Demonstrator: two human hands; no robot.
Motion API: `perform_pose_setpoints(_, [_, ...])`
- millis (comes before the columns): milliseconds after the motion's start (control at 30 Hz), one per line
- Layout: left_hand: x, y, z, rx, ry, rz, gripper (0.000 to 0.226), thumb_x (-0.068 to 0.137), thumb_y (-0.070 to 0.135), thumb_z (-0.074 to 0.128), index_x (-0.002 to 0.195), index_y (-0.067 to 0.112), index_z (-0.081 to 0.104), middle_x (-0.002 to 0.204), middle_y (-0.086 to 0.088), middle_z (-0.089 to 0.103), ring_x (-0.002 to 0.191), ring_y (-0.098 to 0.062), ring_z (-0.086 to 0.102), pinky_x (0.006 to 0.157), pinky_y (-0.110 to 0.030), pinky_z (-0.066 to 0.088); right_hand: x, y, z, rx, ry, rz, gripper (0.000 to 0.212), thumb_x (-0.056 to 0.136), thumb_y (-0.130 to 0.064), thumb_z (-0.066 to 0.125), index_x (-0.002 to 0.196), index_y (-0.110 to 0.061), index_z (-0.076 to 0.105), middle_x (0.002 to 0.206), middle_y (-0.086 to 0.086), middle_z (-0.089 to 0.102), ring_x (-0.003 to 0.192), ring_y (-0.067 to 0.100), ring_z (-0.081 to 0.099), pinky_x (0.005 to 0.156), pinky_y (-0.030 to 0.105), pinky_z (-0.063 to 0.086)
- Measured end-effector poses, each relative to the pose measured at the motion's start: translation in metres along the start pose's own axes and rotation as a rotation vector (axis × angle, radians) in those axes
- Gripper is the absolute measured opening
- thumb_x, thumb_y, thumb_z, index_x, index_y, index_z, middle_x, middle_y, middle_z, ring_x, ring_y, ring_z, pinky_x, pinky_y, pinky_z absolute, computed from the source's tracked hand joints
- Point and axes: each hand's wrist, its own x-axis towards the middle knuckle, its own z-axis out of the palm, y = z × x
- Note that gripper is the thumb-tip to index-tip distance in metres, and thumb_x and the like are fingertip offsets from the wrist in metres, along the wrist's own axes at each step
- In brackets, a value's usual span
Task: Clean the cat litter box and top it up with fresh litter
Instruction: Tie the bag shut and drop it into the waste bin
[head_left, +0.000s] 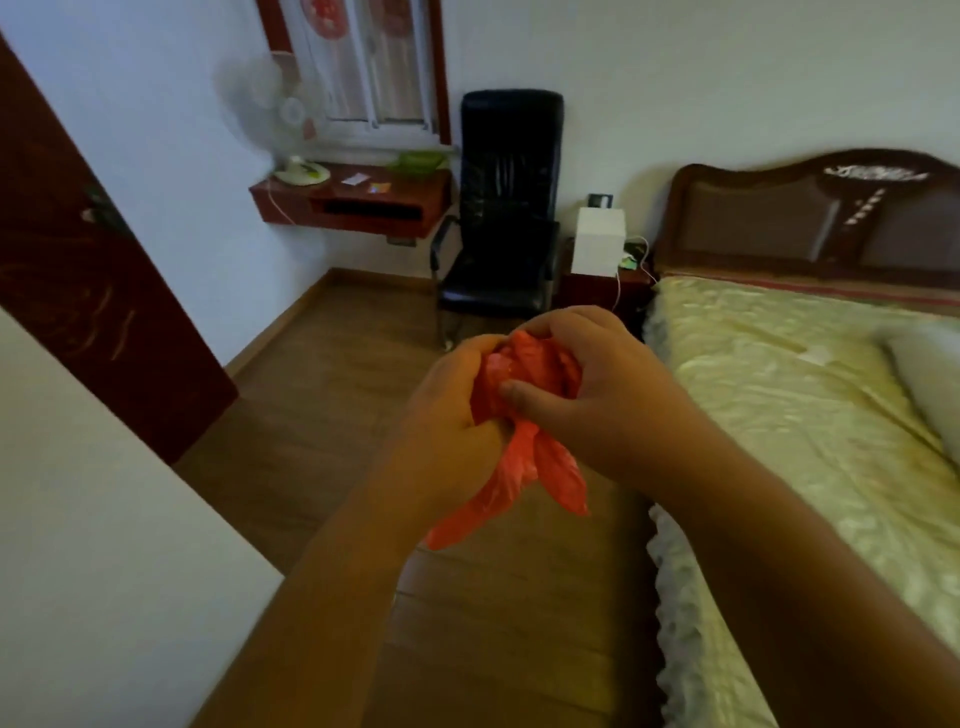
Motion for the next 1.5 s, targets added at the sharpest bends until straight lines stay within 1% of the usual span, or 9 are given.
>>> perform_pose_setpoints(100, [-0.001,-0.014,0.006,-0.001,-0.083,0.034,0.06,0.092,0.03,0.069,0.143,0.042,0.039,0.138,0.009,0.049,0.118,-0.013,0.058,0.094,-0.044,0.057,-0.018,0.005,0.012,-0.026,0.056,0.056,0.046,0.085,-0.048,0.071,0.127,-0.037,0.055,0.135,-0.02,0.04,0.109,-0.002,0.044,0.076,0.006,0.032])
perform_pose_setpoints(200, [-0.004,-0.026,0.013,-0.01,-0.142,0.054,0.059,0.091,0.027,0.07,0.141,0.041,0.043,0.138,0.009,0.05,0.119,-0.014,0.057,0.094,-0.043,0.057,-0.034,0.007,0.021,-0.047,0.079,0.123,0.045,0.085,-0.047,0.071,0.126,-0.038,0.054,0.119,-0.023,0.047,0.095,-0.007,0.048,0.076,0.007,0.033])
perform_pose_setpoints(333, [-0.008,-0.031,0.02,-0.013,-0.209,0.085,0.058,0.092,0.021,0.07,0.139,0.043,0.043,0.135,0.012,0.049,0.115,-0.009,0.055,0.081,-0.024,0.052,-0.051,0.007,0.024,-0.076,0.099,0.193,0.044,0.084,-0.049,0.072,0.124,-0.038,0.055,0.11,-0.019,0.055,0.092,-0.008,0.051,0.075,0.012,0.042])
perform_pose_setpoints(433, [-0.01,-0.036,0.022,-0.015,-0.24,0.093,0.057,0.094,0.02,0.068,0.139,0.044,0.043,0.132,0.013,0.048,0.109,-0.004,0.054,0.073,-0.016,0.044,-0.057,0.007,0.027,-0.087,0.101,0.225,0.042,0.084,-0.05,0.072,0.122,-0.04,0.056,0.109,-0.018,0.055,0.092,-0.007,0.051,0.071,0.013,0.04])
perform_pose_setpoints(667, [-0.003,-0.046,0.022,-0.027,-0.29,0.072,0.057,0.095,0.02,0.067,0.139,0.046,0.041,0.131,0.014,0.046,0.104,-0.003,0.052,0.07,-0.016,0.042,-0.052,0.012,0.037,-0.118,0.088,0.241,0.045,0.083,-0.052,0.071,0.124,-0.04,0.054,0.109,-0.018,0.051,0.088,-0.002,0.049,0.073,0.013,0.039])
perform_pose_setpoints(800, [0.01,-0.045,0.023,0.002,-0.301,0.061,0.056,0.095,0.021,0.066,0.14,0.044,0.041,0.128,0.017,0.046,0.102,-0.002,0.052,0.068,-0.014,0.042,-0.039,0.022,0.036,-0.095,0.08,0.246,0.046,0.084,-0.052,0.071,0.125,-0.04,0.054,0.111,-0.017,0.051,0.09,0.0,0.051,0.077,0.021,0.046])
perform_pose_setpoints(933, [0.032,-0.041,0.027,0.021,-0.279,0.051,0.055,0.095,0.023,0.066,0.138,0.047,0.042,0.133,0.015,0.049,0.11,-0.006,0.054,0.074,-0.02,0.046,-0.018,0.037,0.029,-0.058,0.068,0.236,0.046,0.085,-0.05,0.071,0.126,-0.038,0.054,0.111,-0.016,0.052,0.09,0.0,0.052,0.075,0.018,0.044])
perform_pose_setpoints(1300, [0.118,-0.004,0.057,0.138,-0.224,0.062,0.053,0.097,0.026,0.064,0.139,0.045,0.039,0.133,0.013,0.046,0.104,-0.004,0.053,0.073,-0.017,0.041,0.049,0.098,-0.021,0.056,0.064,0.174,0.044,0.087,-0.048,0.07,0.126,-0.038,0.054,0.113,-0.012,0.054,0.095,0.005,0.056,0.072,0.016,0.046])
perform_pose_setpoints(1500, [0.162,0.011,0.099,0.088,-0.179,0.091,0.056,0.096,0.026,0.064,0.143,0.043,0.038,0.138,0.01,0.047,0.112,-0.009,0.055,0.077,-0.022,0.047,0.07,0.139,-0.059,-0.009,0.089,0.164,0.045,0.086,-0.05,0.07,0.126,-0.038,0.054,0.111,-0.014,0.054,0.093,0.003,0.053,0.07,0.013,0.041])
